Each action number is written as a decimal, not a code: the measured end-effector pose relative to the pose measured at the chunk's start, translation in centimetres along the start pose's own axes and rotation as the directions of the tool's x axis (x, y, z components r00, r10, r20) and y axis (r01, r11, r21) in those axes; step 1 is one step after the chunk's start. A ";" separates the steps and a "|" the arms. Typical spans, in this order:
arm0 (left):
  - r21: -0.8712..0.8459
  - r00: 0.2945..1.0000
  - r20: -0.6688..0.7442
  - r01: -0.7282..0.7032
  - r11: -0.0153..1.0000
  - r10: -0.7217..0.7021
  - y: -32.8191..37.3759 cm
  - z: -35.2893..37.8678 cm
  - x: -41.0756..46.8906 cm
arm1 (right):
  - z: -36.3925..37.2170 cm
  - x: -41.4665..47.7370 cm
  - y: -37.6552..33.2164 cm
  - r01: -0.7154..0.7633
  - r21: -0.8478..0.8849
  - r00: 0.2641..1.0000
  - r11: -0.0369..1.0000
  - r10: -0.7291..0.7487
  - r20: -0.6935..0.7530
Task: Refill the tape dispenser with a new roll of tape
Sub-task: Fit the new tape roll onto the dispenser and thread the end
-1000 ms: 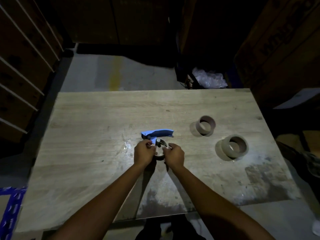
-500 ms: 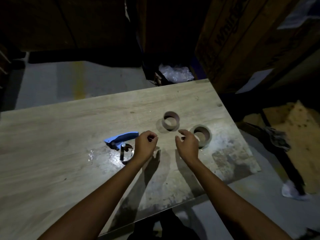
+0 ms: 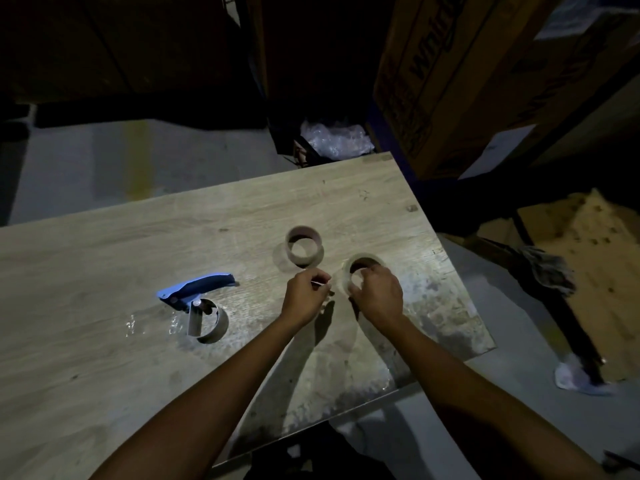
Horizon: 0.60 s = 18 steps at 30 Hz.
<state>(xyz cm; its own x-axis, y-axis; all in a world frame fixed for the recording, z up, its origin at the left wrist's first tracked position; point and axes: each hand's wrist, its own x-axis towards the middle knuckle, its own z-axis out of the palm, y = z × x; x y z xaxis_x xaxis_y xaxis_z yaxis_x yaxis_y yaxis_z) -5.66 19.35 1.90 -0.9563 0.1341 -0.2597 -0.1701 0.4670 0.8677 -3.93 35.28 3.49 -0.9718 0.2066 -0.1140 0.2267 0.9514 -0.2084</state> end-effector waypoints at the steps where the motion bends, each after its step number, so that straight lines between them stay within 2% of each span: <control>1: -0.004 1.000 0.008 0.016 1.000 -0.016 0.1 0.4 0.2 | 0.1 0.1 0.0 0.015 -0.011 1.000 1.000 -0.015 0.024; 8: -0.108 0.988 0.091 0.133 0.985 -0.124 -0.3 2.6 1.1 | 1.1 0.7 0.2 0.166 -0.127 0.972 0.978 -0.140 0.191; 11: -0.127 0.983 0.131 0.142 0.982 -0.125 -0.3 2.8 1.1 | 1.4 0.9 0.2 0.186 -0.164 0.955 0.969 -0.139 0.264; 14: -0.137 0.980 0.156 0.142 0.980 -0.120 -0.5 2.5 1.1 | 1.3 0.9 0.1 0.166 -0.148 0.958 0.975 -0.124 0.259; 18: -0.142 0.985 0.145 0.111 0.984 -0.090 -0.3 1.6 0.8 | 0.9 0.4 -0.4 0.125 -0.051 0.979 0.991 -0.115 0.166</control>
<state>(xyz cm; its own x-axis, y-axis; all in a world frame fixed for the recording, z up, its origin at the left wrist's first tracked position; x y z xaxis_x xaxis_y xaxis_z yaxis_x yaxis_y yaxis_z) -6.01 20.71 0.73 -0.8923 0.2170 -0.3958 -0.3074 0.3500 0.8849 -4.36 34.82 2.61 -0.9669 0.0550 -0.2493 0.0998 0.9802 -0.1708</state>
